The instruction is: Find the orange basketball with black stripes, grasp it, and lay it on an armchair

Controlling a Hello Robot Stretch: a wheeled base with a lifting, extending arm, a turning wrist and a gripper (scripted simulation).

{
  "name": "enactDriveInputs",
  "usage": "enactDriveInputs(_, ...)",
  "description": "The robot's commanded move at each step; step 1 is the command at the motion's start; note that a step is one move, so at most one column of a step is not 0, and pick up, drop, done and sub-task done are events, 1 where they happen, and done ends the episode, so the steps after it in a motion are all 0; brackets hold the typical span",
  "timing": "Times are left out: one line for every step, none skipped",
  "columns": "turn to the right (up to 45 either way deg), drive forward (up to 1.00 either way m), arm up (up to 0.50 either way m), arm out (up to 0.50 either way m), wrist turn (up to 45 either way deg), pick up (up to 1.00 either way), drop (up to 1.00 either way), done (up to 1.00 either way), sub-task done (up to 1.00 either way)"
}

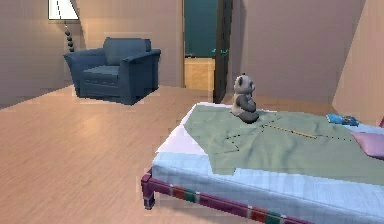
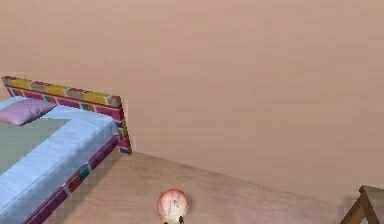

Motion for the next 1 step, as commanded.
enactDriveInputs(0.0, 0.00, 0.10, 0.00, 0.0, 0.00, 0.00, 0.00, 0.00)
